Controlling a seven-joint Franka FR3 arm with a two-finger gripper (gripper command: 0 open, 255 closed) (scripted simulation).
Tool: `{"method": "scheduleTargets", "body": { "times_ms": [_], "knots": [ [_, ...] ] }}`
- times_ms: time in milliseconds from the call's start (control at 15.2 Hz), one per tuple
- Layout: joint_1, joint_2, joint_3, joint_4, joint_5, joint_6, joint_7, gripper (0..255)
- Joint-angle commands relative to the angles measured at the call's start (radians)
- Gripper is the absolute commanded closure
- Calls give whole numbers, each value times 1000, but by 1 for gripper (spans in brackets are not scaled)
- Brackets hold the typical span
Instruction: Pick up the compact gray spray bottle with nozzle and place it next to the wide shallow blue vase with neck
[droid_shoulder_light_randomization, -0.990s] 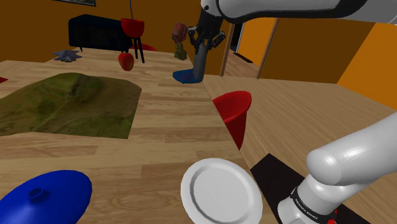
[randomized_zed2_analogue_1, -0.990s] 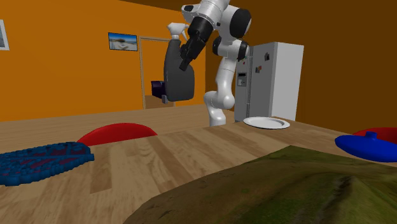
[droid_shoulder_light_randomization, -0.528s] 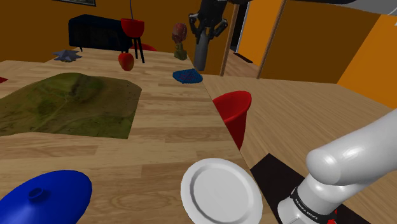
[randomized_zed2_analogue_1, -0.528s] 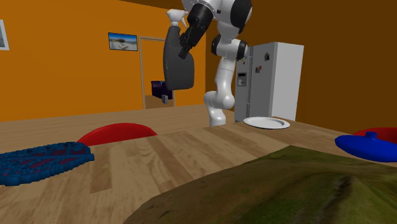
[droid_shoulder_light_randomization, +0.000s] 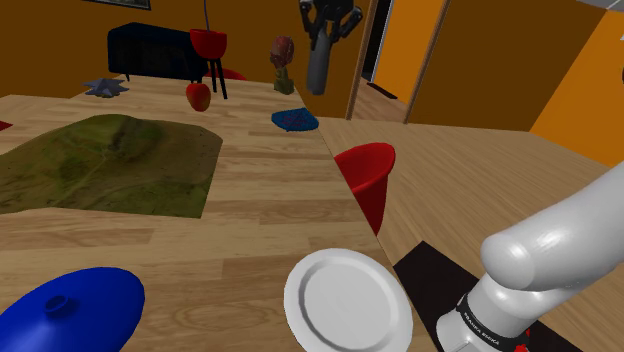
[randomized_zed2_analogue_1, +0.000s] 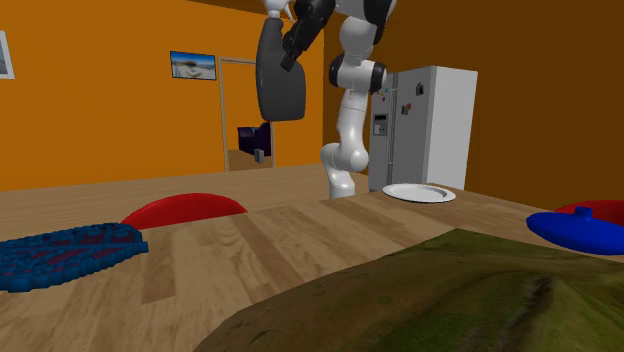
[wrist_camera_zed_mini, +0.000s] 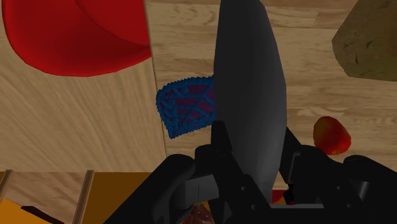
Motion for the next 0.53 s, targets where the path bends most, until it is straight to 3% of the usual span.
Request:
{"method": "scheduleTargets", "body": {
  "times_ms": [0,462],
  "knots": [
    [-4,20,11,46,-13,-32,0,255],
    [-9,102,60,218,-75,-150,6,255]
  ]
}}
